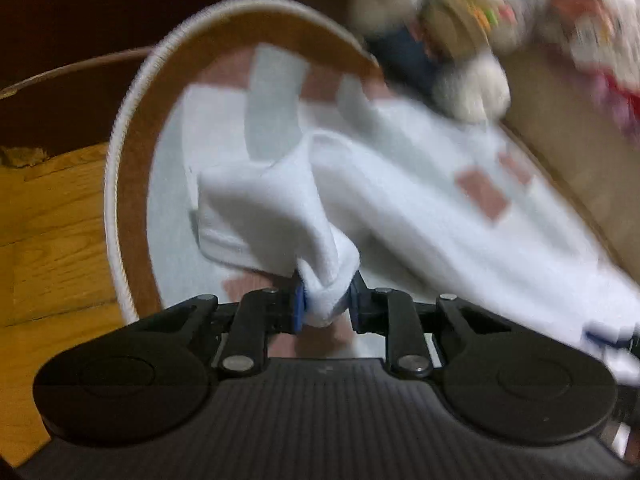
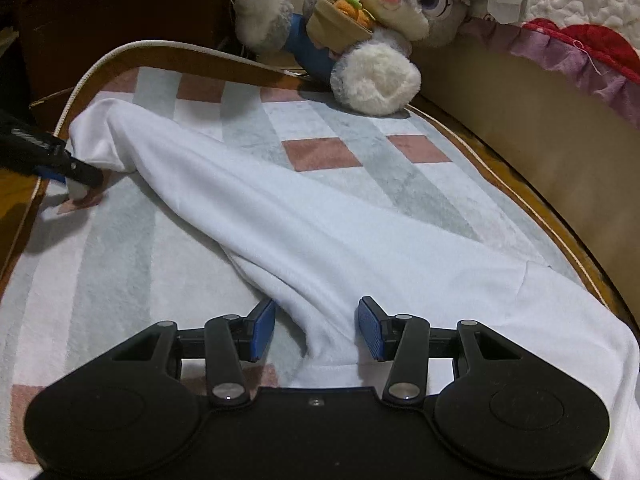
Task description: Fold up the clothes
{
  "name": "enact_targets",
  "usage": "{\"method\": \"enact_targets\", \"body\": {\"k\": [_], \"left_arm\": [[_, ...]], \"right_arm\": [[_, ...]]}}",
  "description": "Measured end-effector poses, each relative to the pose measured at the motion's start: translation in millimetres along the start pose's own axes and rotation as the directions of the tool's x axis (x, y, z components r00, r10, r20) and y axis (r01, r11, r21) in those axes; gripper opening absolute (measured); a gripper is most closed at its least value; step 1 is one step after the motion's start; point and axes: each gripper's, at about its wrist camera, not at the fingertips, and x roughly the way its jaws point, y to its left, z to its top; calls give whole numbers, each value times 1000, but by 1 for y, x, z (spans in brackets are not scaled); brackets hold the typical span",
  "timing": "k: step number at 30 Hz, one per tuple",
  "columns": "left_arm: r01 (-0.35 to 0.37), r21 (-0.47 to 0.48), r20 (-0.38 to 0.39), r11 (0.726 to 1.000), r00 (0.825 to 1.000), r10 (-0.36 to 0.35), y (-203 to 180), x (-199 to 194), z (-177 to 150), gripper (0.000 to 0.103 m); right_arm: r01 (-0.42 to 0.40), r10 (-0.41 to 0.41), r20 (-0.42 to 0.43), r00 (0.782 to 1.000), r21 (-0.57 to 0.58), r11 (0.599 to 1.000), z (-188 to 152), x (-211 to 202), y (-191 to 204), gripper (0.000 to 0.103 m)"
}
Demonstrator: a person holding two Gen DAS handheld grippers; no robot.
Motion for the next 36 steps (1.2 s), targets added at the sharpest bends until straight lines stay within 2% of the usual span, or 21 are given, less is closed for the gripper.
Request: {"method": "enact_targets", "body": {"k": [1, 3, 4, 6, 8, 10, 11, 14, 16, 18, 21, 22, 26, 27, 29, 33, 36], "left_arm": [[3, -23, 34, 1000, 999, -3, 3, -1, 4, 11], [-55, 26, 123, 998, 991, 51, 1, -7, 12, 9], [-95, 60, 176, 994, 981, 83, -1, -13, 16, 9], [-133, 74, 271, 988, 957, 109, 0, -25, 25, 8], [-144, 30, 361, 989, 924, 124, 10, -42, 32, 10], [-190, -54, 407, 980, 892, 195, 24, -48, 32, 21], [-195, -90, 397, 977, 892, 215, 31, -48, 32, 26], [-156, -203, 305, 967, 928, 214, 54, -46, 35, 26], [-68, -248, 261, 966, 956, 134, 58, -46, 37, 33], [-31, -223, 197, 974, 977, 77, 50, -41, 36, 44], [-5, -144, 89, 990, 996, 18, 28, -27, 28, 46], [-22, -128, 55, 991, 998, 29, 24, -23, 25, 46], [-83, -61, -68, 995, 995, 79, 9, -7, 15, 46], [-95, -48, -65, 994, 994, 92, 7, -6, 13, 46], [-108, -18, -55, 994, 993, 107, 4, -6, 11, 50], [-123, 54, -32, 991, 992, 125, -3, -7, 7, 56], [-166, 164, -28, 972, 985, 173, -17, 0, 2, 67]], "right_arm": [[2, -2, 3, 1000, 7, 1000, -2, 0, -3, 52], [5, -5, 8, 1000, 35, 999, -5, 0, -11, 53], [6, -6, 11, 1000, 49, 999, -7, 0, -15, 54], [1, -2, 12, 1000, 69, 998, -8, 1, -21, 56], [-10, 9, 16, 1000, 87, 996, -9, 1, -25, 56], [-24, 23, 19, 1000, 102, 994, -9, 1, -27, 56], [-33, 31, 20, 999, 108, 994, -9, 2, -28, 57], [-49, 48, 18, 999, 121, 991, -9, 2, -30, 57], [-54, 52, 18, 998, 125, 991, -9, 3, -30, 57], [-43, 42, 13, 999, 108, 993, -8, 4, -27, 57], [-18, 19, -17, 1000, 69, 997, -3, 2, -20, 57], [-15, 17, -32, 999, 55, 998, 0, 0, -17, 57], [84, -79, -117, 990, 43, 996, 3, -14, 0, 59], [109, -103, -138, 985, 38, 993, 4, -18, 5, 60], [78, -66, -164, 984, 69, 995, -7, -25, 12, 63], [68, -56, -146, 988, 77, 995, -12, -21, 14, 65], [57, -37, -127, 991, 156, 986, -15, -17, 5, 66]]}}
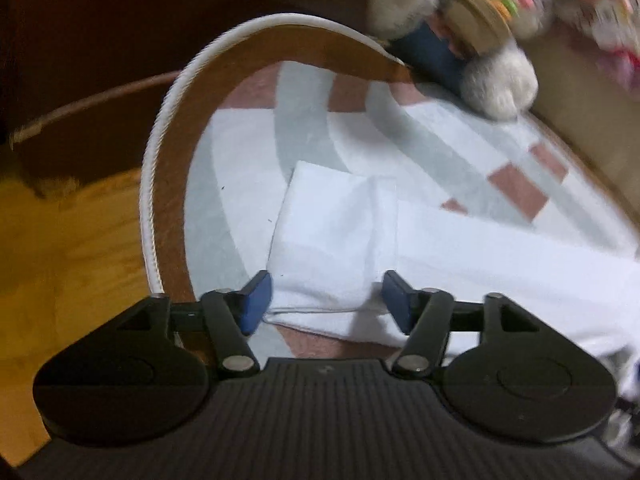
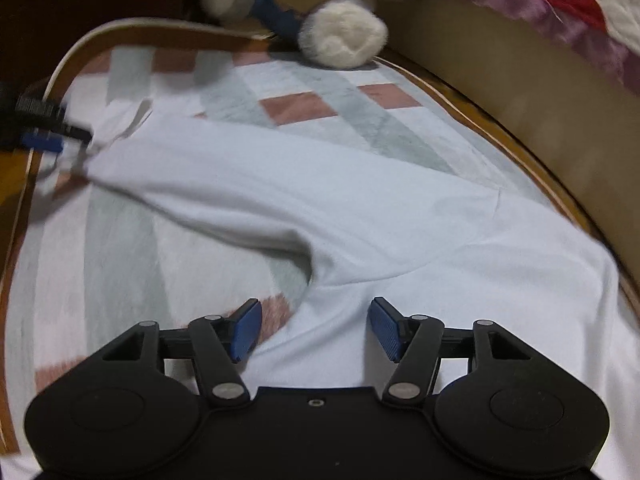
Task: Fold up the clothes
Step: 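Grasp the folded shirt with the left tool while the right tool grasps the body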
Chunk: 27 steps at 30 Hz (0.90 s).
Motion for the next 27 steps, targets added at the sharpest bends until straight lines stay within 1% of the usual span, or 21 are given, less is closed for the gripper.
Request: {"method": "enact_targets", "body": {"k": [1, 4, 5, 6, 7, 8, 9, 10, 11, 12, 13, 15, 17, 18, 20, 22, 23, 24, 25, 26, 27], "left_arm": [[-12, 18, 1, 1000, 1000, 12, -3, 3, -2, 67], [-10, 1, 42, 1000, 999, 10, -5, 15, -6, 68], [-5, 3, 62, 1000, 998, 5, -6, 18, -8, 59], [11, 25, 100, 1000, 995, -14, -7, 21, -9, 41], [23, 49, 132, 999, 991, -30, -8, 22, -10, 28], [26, 77, 148, 997, 988, -37, -12, 22, -10, 12], [24, 103, 165, 994, 985, -40, -15, 21, -9, 11], [9, 122, 188, 993, 982, -32, -16, 18, -6, 11], [-5, 140, 211, 990, 977, -25, -18, 15, -4, 11], [-14, 151, 230, 988, 973, -21, -18, 12, -1, 11], [-7, 136, 238, 991, 971, -26, -15, 9, 3, 11], [-5, 93, 265, 996, 964, -20, -9, 5, 7, 11], [-32, 63, 255, 998, 967, 15, -7, 9, 7, 13], [-46, 48, 249, 998, 968, 32, -6, 12, 6, 15], [-72, 18, 236, 997, 970, 65, -5, 16, 6, 21], [-88, 1, 226, 996, 970, 86, -9, 14, 9, 26], [-102, 19, 239, 995, 967, 94, -15, 10, 10, 35], [-114, 39, 259, 993, 961, 100, -21, 4, 11, 44], [-125, 66, 301, 990, 948, 99, -28, -4, 10, 46], [-125, 89, 338, 988, 937, 88, -36, -13, 11, 47], [-95, 108, 360, 990, 932, 50, -44, -21, 12, 48]], "right_arm": [[-2, 2, 17, 1000, 15, 1000, -1, 1, -2, 66], [17, -19, 53, 998, 35, 999, 0, 3, -5, 64], [21, -24, 69, 997, 50, 999, 1, 4, -7, 56], [24, -29, 86, 996, 65, 998, 2, 5, -9, 48], [18, -26, 97, 995, 76, 997, 2, 6, -12, 34], [11, -21, 107, 994, 87, 996, 2, 7, -15, 25], [-19, 5, 120, 993, 121, 992, 2, 6, -21, 19], [-70, 46, 136, 990, 181, 981, 2, 6, -28, 12], [-125, 87, 161, 983, 241, 963, 1, 4, -35, 11], [-202, 146, 202, 968, 292, 935, 2, 3, -41, 11], [-254, 188, 226, 956, 316, 914, 5, 4, -44, 10], [-285, 219, 229, 948, 314, 906, 7, 13, -40, 7], [-311, 247, 230, 941, 310, 898, 10, 21, -36, 7], [-339, 279, 225, 933, 300, 892, 9, 26, -34, 7], [-437, 382, 229, 896, 292, 851, 9, 27, -32, 7], [-532, 481, 232, 845, 285, 797, 10, 28, -30, 12], [-559, 513, 226, 828, 259, 787, 14, 22, -27, 16], [-563, 520, 226, 824, 216, 798, 18, 10, -25, 23], [-560, 520, 231, 822, 172, 810, 22, -4, -24, 36], [-538, 497, 238, 834, 152, 829, 24, -18, -29, 39], [-511, 471, 247, 847, 134, 849, 25, -33, -33, 39]]}}
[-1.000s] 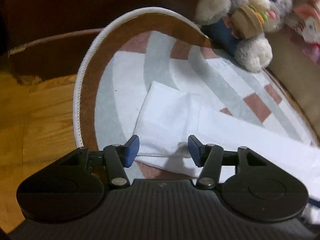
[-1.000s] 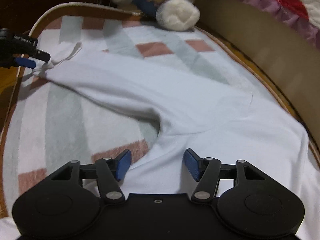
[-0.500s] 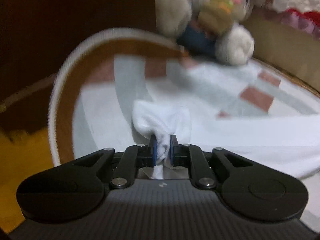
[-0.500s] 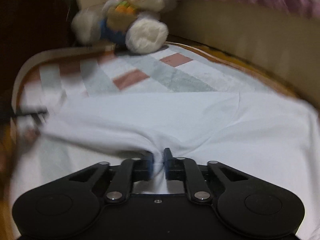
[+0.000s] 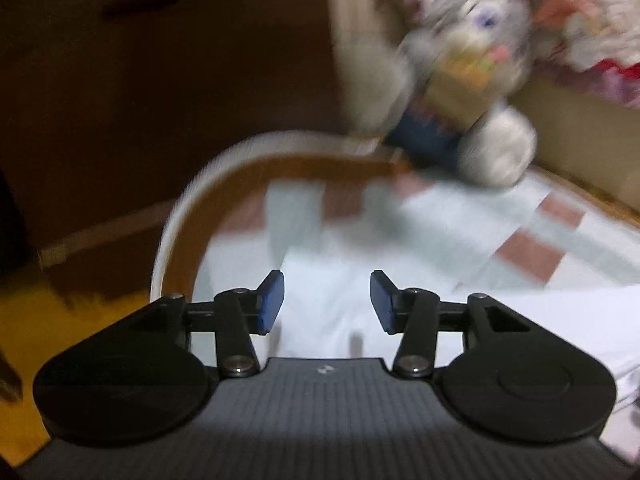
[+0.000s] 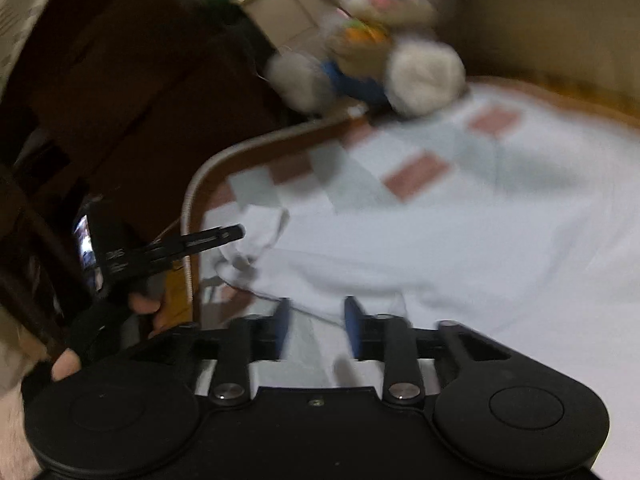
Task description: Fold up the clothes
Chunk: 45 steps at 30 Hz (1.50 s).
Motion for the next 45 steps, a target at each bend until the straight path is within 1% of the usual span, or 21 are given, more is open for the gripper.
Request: {"method": "enact_targets", "body": {"k": [2, 3, 6, 11, 14, 16, 18, 20, 22, 24, 26, 27, 29, 31, 32, 33, 34, 37, 40, 41, 45], "left_arm": [[77, 11, 48, 997, 996, -78, -14, -14, 10, 50], [149, 3, 47, 989, 988, -149, -22, -19, 13, 51], [369, 29, -24, 929, 929, -368, -59, -24, 13, 52], [548, 117, -185, 828, 831, -524, -135, -18, 1, 52], [618, 179, -229, 765, 783, -579, -185, -5, 4, 52], [664, 241, -270, 708, 747, -608, -216, 4, 8, 52], [685, 321, -328, 654, 728, -602, -250, 13, 11, 53], [676, 387, -326, 627, 736, -593, -272, 19, 14, 53], [702, 393, -376, 594, 712, -593, -291, 31, 17, 53], [720, 383, -428, 579, 694, -579, -307, 42, 17, 53], [714, 396, -431, 577, 699, -570, -318, 44, 14, 53], [717, 396, -426, 574, 697, -577, -322, 44, 13, 53], [739, 380, -428, 556, 673, -603, -326, 42, 10, 53], [743, 390, -426, 544, 669, -609, -330, 42, 7, 55], [742, 397, -427, 540, 670, -608, -332, 42, 5, 58], [739, 401, -424, 541, 673, -606, -334, 43, 3, 61], [729, 397, -412, 558, 685, -601, -335, 44, 1, 63], [702, 351, -386, 620, 711, -587, -334, 50, -3, 72], [683, 330, -375, 652, 728, -574, -333, 55, -7, 75], [677, 329, -374, 659, 734, -567, -333, 56, -8, 77], [681, 329, -379, 655, 730, -569, -338, 59, -6, 79]], "right_arm": [[130, -130, 51, 990, 3, 991, 7, -41, -7, 39], [190, -192, 68, 979, 24, 981, 10, -61, -16, 39], [326, -328, 61, 943, 43, 944, 9, -132, -61, 39], [518, -520, -64, 852, -45, 854, -11, -226, -144, 41], [546, -551, -132, 824, -76, 834, -29, -255, -180, 41], [536, -540, -147, 829, -69, 842, -38, -261, -194, 41], [512, -513, -153, 845, -49, 858, -43, -262, -206, 41], [497, -503, -157, 850, -79, 864, -41, -252, -211, 42], [495, -507, -161, 847, -112, 862, -37, -240, -217, 47], [511, -533, -169, 829, -156, 845, -30, -224, -222, 56], [537, -570, -196, 798, -198, 820, -32, -219, -232, 58], [522, -557, -209, 804, -200, 829, -31, -214, -234, 58], [473, -498, -209, 842, -159, 866, -34, -208, -237, 60], [476, -497, -167, 851, -152, 866, -40, -206, -236, 61], [482, -502, -141, 853, -155, 862, -43, -206, -235, 54], [484, -504, -116, 856, -164, 859, -46, -206, -233, 40], [496, -518, -98, 850, -187, 848, -47, -207, -227, 8], [585, -585, 63, 809, -193, 788, -48, -229, -194, 8], [697, -674, 181, 716, -148, 701, -50, -251, -180, 7], [710, -689, 174, 703, -133, 691, -50, -252, -184, 7], [714, -703, 127, 700, -121, 689, -50, -240, -199, 7]]}}
